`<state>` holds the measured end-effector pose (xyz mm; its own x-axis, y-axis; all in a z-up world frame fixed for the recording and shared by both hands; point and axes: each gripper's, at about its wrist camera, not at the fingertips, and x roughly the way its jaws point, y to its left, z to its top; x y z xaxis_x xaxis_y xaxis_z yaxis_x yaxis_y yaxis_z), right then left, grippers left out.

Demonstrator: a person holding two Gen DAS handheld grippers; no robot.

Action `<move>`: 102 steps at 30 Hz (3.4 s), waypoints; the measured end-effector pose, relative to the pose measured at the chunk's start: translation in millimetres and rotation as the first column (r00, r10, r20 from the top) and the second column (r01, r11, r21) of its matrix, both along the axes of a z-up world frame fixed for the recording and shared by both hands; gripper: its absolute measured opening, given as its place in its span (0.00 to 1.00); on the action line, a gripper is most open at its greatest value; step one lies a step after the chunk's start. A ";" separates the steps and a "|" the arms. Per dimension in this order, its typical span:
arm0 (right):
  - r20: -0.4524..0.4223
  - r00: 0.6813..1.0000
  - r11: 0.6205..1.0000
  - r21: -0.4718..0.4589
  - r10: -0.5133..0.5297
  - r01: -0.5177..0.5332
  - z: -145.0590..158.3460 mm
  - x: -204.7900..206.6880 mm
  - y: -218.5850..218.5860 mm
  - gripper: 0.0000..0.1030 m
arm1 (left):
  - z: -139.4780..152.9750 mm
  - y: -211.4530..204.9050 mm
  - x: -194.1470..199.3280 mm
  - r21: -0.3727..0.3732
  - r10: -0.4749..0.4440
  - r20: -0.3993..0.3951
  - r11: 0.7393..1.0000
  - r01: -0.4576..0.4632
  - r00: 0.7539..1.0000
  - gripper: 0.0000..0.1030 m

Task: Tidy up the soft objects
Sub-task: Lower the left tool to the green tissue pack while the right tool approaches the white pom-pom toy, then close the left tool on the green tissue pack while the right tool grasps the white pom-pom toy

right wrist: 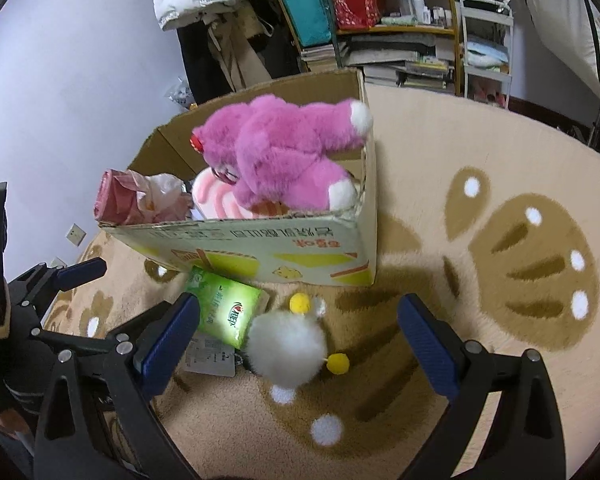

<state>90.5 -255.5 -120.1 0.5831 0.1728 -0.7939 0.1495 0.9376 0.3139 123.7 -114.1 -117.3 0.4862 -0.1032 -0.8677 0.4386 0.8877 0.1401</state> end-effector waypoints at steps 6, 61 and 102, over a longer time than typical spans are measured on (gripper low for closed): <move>-0.051 0.999 0.999 0.031 -0.007 0.009 -14.3 7.1 0.4 0.96 | -12.3 -8.6 6.7 -0.039 -0.039 -0.047 0.999 0.038 0.998 0.95; -0.239 0.971 0.989 0.143 0.003 0.032 -64.2 27.8 -6.7 0.73 | -67.4 -32.0 13.9 -0.060 -0.112 -0.184 0.993 0.103 0.976 0.82; -0.272 0.962 0.989 0.150 0.026 0.016 -67.0 3.7 12.7 0.50 | -61.2 2.1 -11.0 -0.028 -0.017 -0.226 1.000 0.011 0.974 0.68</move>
